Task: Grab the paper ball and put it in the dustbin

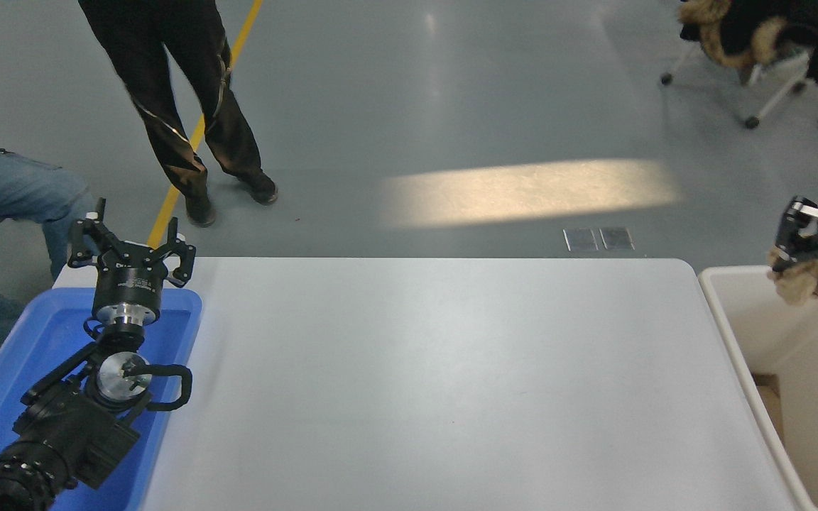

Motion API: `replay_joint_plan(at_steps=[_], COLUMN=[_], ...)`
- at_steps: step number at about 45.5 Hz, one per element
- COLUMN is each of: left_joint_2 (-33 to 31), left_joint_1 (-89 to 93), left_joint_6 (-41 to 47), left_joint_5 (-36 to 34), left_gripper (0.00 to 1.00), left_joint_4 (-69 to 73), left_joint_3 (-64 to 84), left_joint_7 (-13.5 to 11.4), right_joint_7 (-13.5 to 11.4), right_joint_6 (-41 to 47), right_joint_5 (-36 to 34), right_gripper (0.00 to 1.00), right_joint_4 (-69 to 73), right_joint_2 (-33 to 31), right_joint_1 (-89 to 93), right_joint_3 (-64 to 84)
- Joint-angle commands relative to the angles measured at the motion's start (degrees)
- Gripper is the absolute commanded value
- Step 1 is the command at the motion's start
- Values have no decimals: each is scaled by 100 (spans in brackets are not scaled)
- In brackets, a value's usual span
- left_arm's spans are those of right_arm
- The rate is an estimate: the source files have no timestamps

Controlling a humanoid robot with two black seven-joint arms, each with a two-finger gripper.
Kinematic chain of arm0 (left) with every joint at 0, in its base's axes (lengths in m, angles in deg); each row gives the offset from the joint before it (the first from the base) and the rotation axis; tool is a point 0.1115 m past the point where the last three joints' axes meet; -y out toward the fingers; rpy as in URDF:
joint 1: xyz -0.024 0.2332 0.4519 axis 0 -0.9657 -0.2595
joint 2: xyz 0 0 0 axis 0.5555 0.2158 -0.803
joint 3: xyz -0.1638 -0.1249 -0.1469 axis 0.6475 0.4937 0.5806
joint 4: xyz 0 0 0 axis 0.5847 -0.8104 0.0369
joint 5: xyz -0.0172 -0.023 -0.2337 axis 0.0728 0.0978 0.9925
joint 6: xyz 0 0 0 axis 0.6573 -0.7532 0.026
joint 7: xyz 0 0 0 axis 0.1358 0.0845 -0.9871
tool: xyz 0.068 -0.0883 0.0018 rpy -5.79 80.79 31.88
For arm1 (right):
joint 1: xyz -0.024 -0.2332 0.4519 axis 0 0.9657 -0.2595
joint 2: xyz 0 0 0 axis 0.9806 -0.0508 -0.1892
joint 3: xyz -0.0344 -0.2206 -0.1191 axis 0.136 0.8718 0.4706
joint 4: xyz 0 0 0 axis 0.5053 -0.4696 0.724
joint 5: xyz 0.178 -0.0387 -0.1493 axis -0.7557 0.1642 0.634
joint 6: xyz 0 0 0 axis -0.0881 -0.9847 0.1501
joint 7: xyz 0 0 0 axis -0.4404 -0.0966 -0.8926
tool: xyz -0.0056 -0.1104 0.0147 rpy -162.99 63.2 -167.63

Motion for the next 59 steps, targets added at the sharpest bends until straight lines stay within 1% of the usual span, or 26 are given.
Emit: replay_joint_plan(at_steps=[1,6,11,15,19,23,26,29,31,32,33,37,38,39,40,59], left_joint_2=[-4,-4,-4,-4,5,-4,-4,-4,-4,-4,-4,-4,-4,-4,-4,-4], left_joint_1=[0,0,0,0,0,9,9,9,9,9,0,9,9,9,9,0], left_joint_6=[-1,-1,-1,-1,-1,-1,-1,-1,-1,-1,-1,-1,-1,-1,-1,-1], left_joint_5=[1,1,1,1,1,1,1,1,1,1,1,1,1,1,1,1], left_gripper=[99,99,99,99,99,99,99,99,99,99,99,99,99,99,99,99], left_joint_4=[-3,5,5,-3,-3,-3,-3,5,-3,5,-3,-3,-3,-3,5,-3], left_joint_3=[0,0,0,0,0,0,0,0,0,0,0,0,0,0,0,0], left_joint_7=[1,-8,-8,-8,-8,-8,-8,-8,-8,-8,-8,-8,-8,-8,-8,-8], right_joint_7=[-27,-36,-27,-27,-27,-27,-27,-27,-27,-27,-27,-19,-19,-10,-19,16], right_joint_6=[-753,-885,-911,-955,-973,-973,-999,-1096,-1192,-1236,-1271,-1351,-1368,-1395,-1412,-1333], right_joint_5=[-767,-856,-847,-847,-838,-812,-785,-785,-759,-759,-759,-750,-742,-741,-741,-759], right_gripper=[0,0,0,0,0,4,5,8,13,19,26,76,86,94,100,100], right_joint_4=[-2461,-3507,-4535,-5511,-6487,-6893,-6902,-6902,-6902,-6902,-6902,-6928,-6937,-6937,-6937,-6876], right_joint_2=[-73,14,330,734,1367,1728,1816,1895,1948,1957,1957,1948,1940,1939,1939,1913], right_joint_1=[3144,4296,5438,6343,7109,7417,7462,7471,7479,7488,7480,7479,7479,7479,7479,7383], right_joint_3=[-1095,-1850,-2755,-3388,-3785,-3820,-3838,-3838,-3838,-3838,-3838,-3821,-3821,-3821,-3821,-3838])
